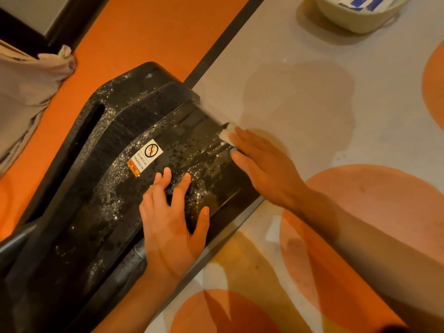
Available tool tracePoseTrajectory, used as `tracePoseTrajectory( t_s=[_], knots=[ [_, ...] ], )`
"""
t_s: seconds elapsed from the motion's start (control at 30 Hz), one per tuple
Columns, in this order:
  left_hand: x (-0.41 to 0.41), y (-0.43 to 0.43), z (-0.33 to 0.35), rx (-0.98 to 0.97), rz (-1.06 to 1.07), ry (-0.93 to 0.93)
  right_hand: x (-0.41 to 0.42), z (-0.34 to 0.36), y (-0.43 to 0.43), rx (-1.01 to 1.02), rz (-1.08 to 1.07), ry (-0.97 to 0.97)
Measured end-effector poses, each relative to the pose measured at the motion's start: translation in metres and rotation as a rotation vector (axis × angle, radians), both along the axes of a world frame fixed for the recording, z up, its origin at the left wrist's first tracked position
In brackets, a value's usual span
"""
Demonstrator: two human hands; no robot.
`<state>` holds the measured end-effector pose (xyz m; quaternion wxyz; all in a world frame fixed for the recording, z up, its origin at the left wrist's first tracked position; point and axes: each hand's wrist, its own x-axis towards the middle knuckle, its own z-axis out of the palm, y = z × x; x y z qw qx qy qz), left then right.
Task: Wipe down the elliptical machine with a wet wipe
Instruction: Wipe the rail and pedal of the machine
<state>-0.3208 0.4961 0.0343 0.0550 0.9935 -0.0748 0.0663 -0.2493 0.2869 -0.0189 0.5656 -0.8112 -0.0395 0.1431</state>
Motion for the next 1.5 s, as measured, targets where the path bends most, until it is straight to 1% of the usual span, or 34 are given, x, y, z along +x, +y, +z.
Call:
tracePoseTrajectory(
  t_s=[0.03, 0.07, 0.1, 0.13, 0.17, 0.2, 0.27, 0.3, 0.37, 0.4, 0.43, 0.5, 0.53, 0.6, 0.63, 0.67, 0.7, 0.73, 0.77, 0.8, 0.83, 0.87, 0.9, 0.93, 1.0, 1.07, 1.1, 1.2, 1.23, 1.3, 1.37, 1.43, 1.5],
  knots=[
    [-0.001, 0.001, 0.0, 0.0, 0.001, -0.002, -0.013, 0.0, -0.003, -0.056, 0.009, -0.118],
    [-0.001, 0.001, 0.0, 0.0, 0.001, -0.005, -0.022, 0.001, -0.007, -0.063, -0.006, -0.159],
    [0.0, 0.001, -0.001, 0.001, 0.001, -0.007, -0.024, 0.003, -0.012, -0.021, -0.025, -0.1],
    [0.0, 0.0, -0.001, 0.005, 0.003, -0.008, -0.02, 0.005, -0.015, 0.061, -0.064, 0.024],
    [0.0, 0.0, -0.001, 0.011, 0.006, -0.009, -0.007, 0.004, -0.017, 0.151, -0.103, 0.195],
    [0.0, 0.0, -0.002, 0.018, 0.01, -0.007, 0.011, 0.001, -0.019, 0.196, -0.122, 0.322],
    [0.0, 0.0, -0.002, 0.025, 0.014, 0.003, 0.043, -0.002, -0.016, 0.216, -0.04, 0.456],
    [0.0, 0.001, -0.001, 0.025, 0.014, 0.005, 0.055, 0.0, -0.012, 0.232, -0.018, 0.453],
    [0.001, 0.0, -0.001, 0.027, 0.015, 0.009, 0.061, 0.0, -0.002, 0.183, 0.049, 0.395],
    [0.001, 0.0, -0.001, 0.03, 0.017, 0.008, 0.055, 0.0, 0.0, 0.137, 0.102, 0.31],
    [0.001, 0.0, -0.001, 0.033, 0.017, 0.009, 0.044, 0.004, 0.002, 0.07, 0.147, 0.201],
    [0.0, -0.001, -0.001, 0.035, 0.02, 0.012, 0.018, 0.009, -0.001, -0.113, 0.254, -0.142],
    [0.0, 0.0, -0.001, 0.037, 0.023, 0.013, 0.002, 0.012, -0.004, -0.167, 0.251, -0.213],
    [0.0, -0.001, -0.001, 0.044, 0.025, 0.012, -0.011, 0.007, -0.007, -0.146, 0.177, -0.217],
    [0.001, -0.002, -0.001, 0.049, 0.026, 0.011, -0.007, 0.01, -0.007, -0.111, 0.142, -0.172],
    [0.001, -0.002, -0.001, 0.055, 0.026, 0.012, 0.003, 0.012, -0.007, -0.082, 0.116, -0.083],
    [0.001, -0.002, -0.001, 0.058, 0.027, 0.014, 0.019, 0.017, -0.005, -0.027, 0.088, 0.068],
    [0.001, -0.003, -0.001, 0.057, 0.028, 0.015, 0.035, 0.019, -0.003, -0.024, 0.08, 0.177],
    [0.0, -0.002, 0.0, 0.051, 0.029, 0.017, 0.046, 0.024, 0.001, -0.059, 0.085, 0.193],
    [0.0, -0.002, 0.0, 0.044, 0.03, 0.021, 0.05, 0.03, 0.006, -0.122, 0.109, 0.116],
    [0.0, -0.002, 0.0, 0.04, 0.033, 0.024, 0.048, 0.031, 0.014, -0.168, 0.133, -0.027],
    [0.0, -0.002, 0.0, 0.042, 0.035, 0.025, 0.038, 0.031, 0.023, -0.225, 0.218, -0.185],
    [0.001, -0.002, -0.001, 0.047, 0.036, 0.023, 0.025, 0.03, 0.028, -0.274, 0.312, -0.283],
    [0.001, -0.002, -0.001, 0.05, 0.035, 0.018, 0.01, 0.03, 0.03, -0.308, 0.363, -0.297],
    [0.002, -0.001, -0.003, 0.045, 0.034, 0.01, -0.011, 0.025, 0.025, -0.298, 0.379, -0.284],
    [0.001, 0.0, -0.003, 0.043, 0.028, 0.005, -0.015, 0.021, 0.015, -0.277, 0.305, -0.307],
    [0.001, 0.0, -0.003, 0.046, 0.026, 0.002, -0.008, 0.02, 0.01, -0.255, 0.256, -0.288],
    [0.001, 0.0, -0.004, 0.052, 0.026, 0.003, 0.034, 0.016, 0.006, -0.248, 0.163, -0.072],
    [0.001, 0.0, -0.004, 0.048, 0.024, 0.004, 0.043, 0.019, 0.011, -0.269, 0.173, -0.058],
    [0.001, 0.001, -0.004, 0.041, 0.019, 0.006, 0.037, 0.028, 0.027, -0.274, 0.24, -0.169],
    [0.002, 0.001, -0.004, 0.015, 0.02, 0.006, 0.008, 0.033, 0.043, -0.285, 0.345, -0.298],
    [0.001, 0.0, -0.004, -0.023, 0.027, 0.004, -0.026, 0.035, 0.047, -0.276, 0.351, -0.322],
    [0.001, 0.0, -0.004, -0.023, 0.022, 0.0, -0.039, 0.029, 0.036, -0.285, 0.315, -0.315]
  ],
)
